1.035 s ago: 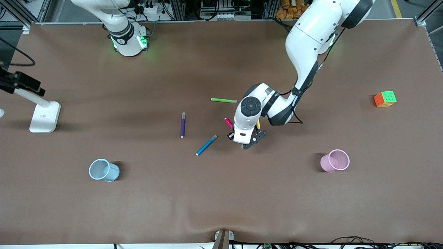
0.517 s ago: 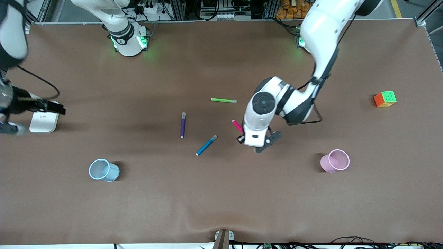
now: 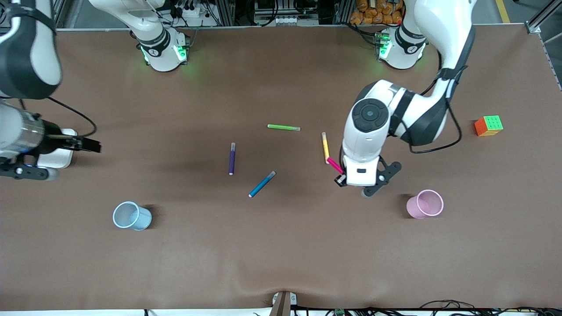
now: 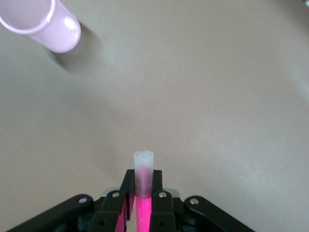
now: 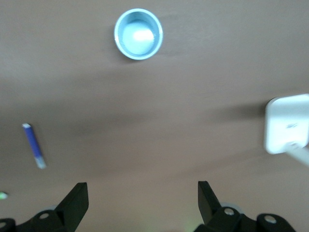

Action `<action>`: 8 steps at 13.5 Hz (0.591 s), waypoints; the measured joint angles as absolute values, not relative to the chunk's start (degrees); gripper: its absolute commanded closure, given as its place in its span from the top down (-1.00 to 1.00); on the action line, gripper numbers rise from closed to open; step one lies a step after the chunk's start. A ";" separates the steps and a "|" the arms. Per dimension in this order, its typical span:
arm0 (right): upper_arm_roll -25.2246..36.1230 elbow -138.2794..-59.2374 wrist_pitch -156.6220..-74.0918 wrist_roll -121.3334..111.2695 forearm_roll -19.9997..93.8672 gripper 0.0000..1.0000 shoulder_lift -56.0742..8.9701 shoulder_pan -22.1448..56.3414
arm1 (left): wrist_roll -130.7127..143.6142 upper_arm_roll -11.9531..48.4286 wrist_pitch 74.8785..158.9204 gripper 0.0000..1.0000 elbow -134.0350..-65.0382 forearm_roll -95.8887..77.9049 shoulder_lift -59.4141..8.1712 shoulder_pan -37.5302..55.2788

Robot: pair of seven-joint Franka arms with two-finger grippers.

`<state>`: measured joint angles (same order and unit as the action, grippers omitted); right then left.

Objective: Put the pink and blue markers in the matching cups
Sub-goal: 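Carry the pink marker over the pink cup while the right gripper reaches out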

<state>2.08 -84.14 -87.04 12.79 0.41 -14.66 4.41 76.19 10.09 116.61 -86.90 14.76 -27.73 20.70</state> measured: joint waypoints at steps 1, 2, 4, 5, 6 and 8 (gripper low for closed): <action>2.02 -84.14 -87.64 17.27 2.27 1.00 -15.23 5.71 | 74.72 10.08 116.43 -1.00 -86.37 14.86 -27.44 19.73; 1.97 -84.15 -88.00 21.45 4.45 1.00 -15.84 6.81 | 72.35 10.07 116.35 -1.00 -86.02 14.87 -27.10 18.76; 1.96 -84.13 -88.96 28.00 8.06 1.00 -16.85 8.42 | 68.41 10.04 116.35 -1.00 -85.43 14.88 -26.34 17.13; 1.96 -84.13 -90.14 30.59 9.04 1.00 -17.22 9.12 | 66.23 10.04 116.25 -1.00 -85.24 14.89 -25.64 16.25; 1.95 -84.14 -90.84 32.92 9.46 1.00 -17.44 9.93 | 63.97 10.04 115.81 -1.00 -85.04 14.89 -24.88 15.45; 1.92 -84.14 -91.74 38.54 9.86 1.00 -18.02 12.34 | 60.71 10.01 114.70 -1.00 -84.78 14.89 -23.30 13.74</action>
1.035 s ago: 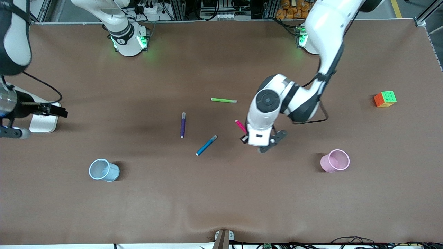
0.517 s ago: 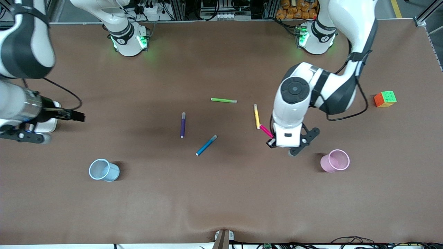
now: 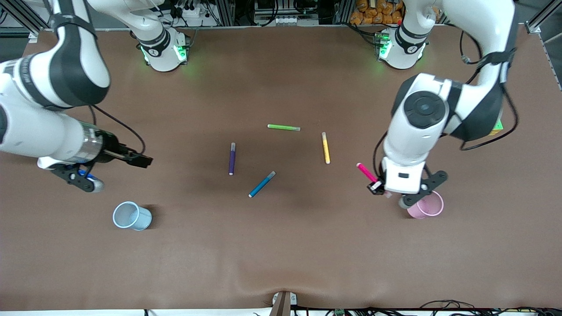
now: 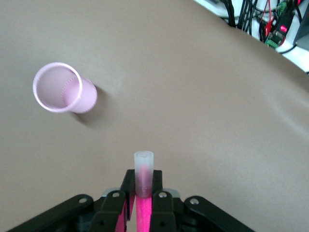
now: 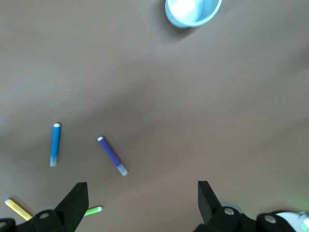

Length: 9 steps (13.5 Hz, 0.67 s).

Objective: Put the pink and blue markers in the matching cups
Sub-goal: 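Carry the pink marker over the pink cup while the right gripper reaches out, then drop the pink marker into the pink cup while the right gripper descends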

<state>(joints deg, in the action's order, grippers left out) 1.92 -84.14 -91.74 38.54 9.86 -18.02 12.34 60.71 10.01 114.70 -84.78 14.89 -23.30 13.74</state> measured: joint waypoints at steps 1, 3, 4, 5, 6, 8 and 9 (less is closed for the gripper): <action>1.91 -84.14 -92.77 41.53 9.88 1.00 -18.47 13.88 | 59.12 10.01 114.34 -1.00 -84.72 14.89 -22.72 12.88; 1.89 -84.15 -94.63 46.62 9.89 1.00 -19.52 16.67 | 55.80 9.99 113.71 -1.00 -84.48 14.91 -22.14 11.50; 1.89 -84.16 -95.75 48.65 9.91 1.00 -20.08 17.84 | 54.47 9.96 113.35 -1.00 -84.37 15.24 -22.05 11.00; 1.89 -84.16 -97.24 51.06 9.94 1.00 -20.77 19.06 | 53.27 9.96 112.77 -1.00 -84.30 16.69 -22.02 10.65; 1.86 -84.17 -99.12 53.77 9.97 1.00 -21.50 20.36 | 52.34 9.96 112.06 -1.00 -84.17 18.78 -22.01 10.52; 1.83 -84.20 -103.12 59.29 9.97 1.00 -23.30 23.34 | 51.58 10.08 110.55 -1.00 -84.02 22.27 -21.99 10.58; 1.83 -84.20 -104.59 61.85 9.97 1.00 -24.34 24.88 | 51.58 10.12 110.13 -1.00 -84.00 22.97 -21.96 10.61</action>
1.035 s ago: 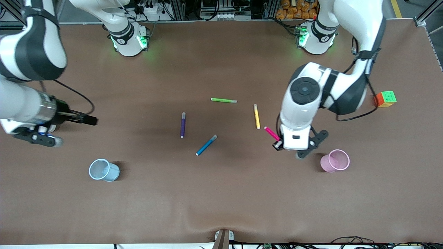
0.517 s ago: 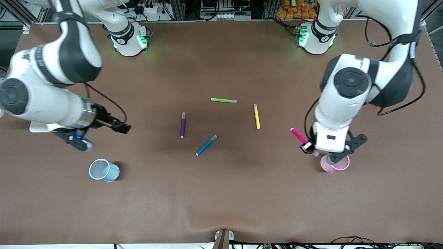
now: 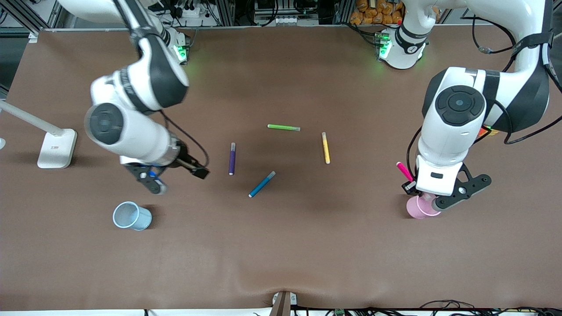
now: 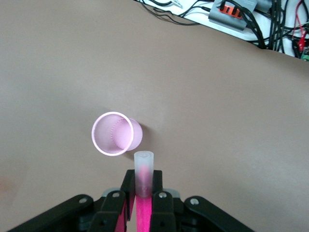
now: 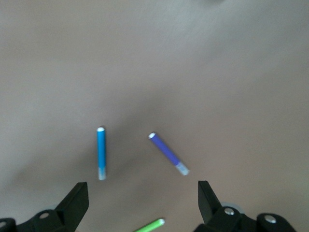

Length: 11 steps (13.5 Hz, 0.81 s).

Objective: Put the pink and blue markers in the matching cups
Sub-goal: 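Drop the pink marker into the pink cup while the right gripper descends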

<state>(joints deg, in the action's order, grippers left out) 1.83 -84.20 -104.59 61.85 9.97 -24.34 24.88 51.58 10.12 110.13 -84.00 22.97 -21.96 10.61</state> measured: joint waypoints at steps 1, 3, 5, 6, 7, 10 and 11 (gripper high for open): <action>1.82 -84.21 -106.05 64.28 9.97 1.00 -25.46 26.37 | 51.53 10.12 109.96 -1.00 -83.98 23.56 -21.93 10.61; 1.82 -84.23 -110.26 70.27 9.97 1.00 -27.87 29.36 | 50.59 10.11 109.88 -1.00 -83.92 27.37 -21.86 10.57; 1.84 -84.24 -114.22 74.97 9.92 1.00 -30.34 31.78 | 49.14 10.10 109.83 -1.00 -83.83 32.34 -21.82 10.55; 1.86 -84.23 -115.85 76.12 9.89 1.00 -31.64 32.78 | 48.75 10.10 109.75 -1.00 -83.83 33.97 -21.82 10.55; 1.87 -84.24 -117.59 76.49 9.85 1.00 -32.93 33.56 | 48.68 10.10 109.62 -1.00 -83.85 34.90 -21.83 10.54; 1.90 -84.23 -122.88 77.36 9.74 1.00 -36.66 35.44 | 49.11 10.09 109.53 -1.00 -84.26 40.52 -22.80 10.56; 1.91 -84.21 -123.90 77.98 9.70 0.94 -37.59 35.94 | 49.71 10.10 109.53 -1.00 -84.31 43.77 -23.40 10.55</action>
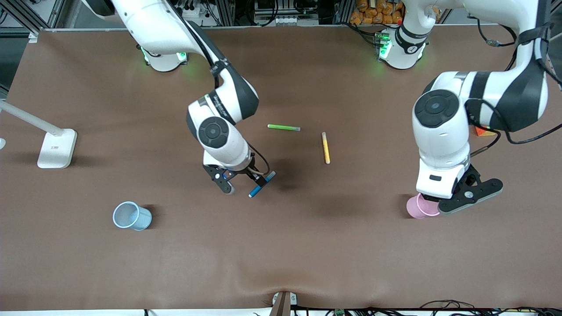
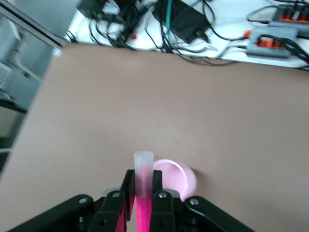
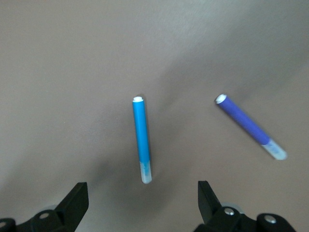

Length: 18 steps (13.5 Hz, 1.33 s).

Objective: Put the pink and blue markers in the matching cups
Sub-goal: 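Drop the pink marker into the pink cup while the right gripper descends, then grasp the blue marker with the right gripper and lift it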

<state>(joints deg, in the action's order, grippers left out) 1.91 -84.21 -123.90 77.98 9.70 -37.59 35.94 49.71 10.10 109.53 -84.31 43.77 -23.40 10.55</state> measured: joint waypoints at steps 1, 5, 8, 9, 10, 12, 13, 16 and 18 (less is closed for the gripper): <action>1.90 -84.20 -124.56 78.40 9.66 0.90 -38.39 36.47 | 50.85 10.10 109.53 -1.00 -84.35 46.27 -24.06 10.55; 1.91 -84.18 -128.72 79.11 9.64 0.82 -41.30 37.77 | 59.39 10.17 109.53 -1.00 -84.69 52.77 -28.33 10.74; 1.91 -84.18 -131.37 79.26 9.64 0.73 -43.82 38.49 | 69.61 10.22 109.56 -1.00 -84.79 57.84 -33.04 11.19; 1.90 -84.19 -132.76 79.57 9.64 0.63 -44.82 39.06 | 73.20 10.24 109.56 -1.00 -84.78 59.81 -34.52 11.29; 1.89 -84.19 -134.04 80.05 9.64 0.57 -45.72 39.64 | 76.57 10.24 109.56 -1.00 -84.77 61.39 -35.84 11.32; 1.95 -84.15 -135.07 80.49 9.63 0.49 -46.91 40.24 | 81.64 10.21 109.55 -1.00 -84.71 62.85 -37.53 11.31; 1.98 -84.15 -135.11 80.49 9.62 0.34 -47.16 40.26 | 83.47 10.19 109.52 -1.00 -84.68 63.04 -37.79 11.30; 2.06 -84.14 -135.10 80.50 9.61 0.27 -47.60 40.26 | 87.24 10.19 108.14 -1.00 -84.68 63.10 -37.96 11.33; 2.06 -84.14 -135.14 80.50 9.50 0.16 -47.96 40.30 | 89.28 10.19 106.91 -1.00 -84.73 64.39 -38.59 11.36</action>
<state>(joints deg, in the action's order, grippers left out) 2.06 -84.14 -135.14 80.50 9.50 -47.96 40.30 89.28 10.19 106.91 -84.73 64.39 -38.59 11.36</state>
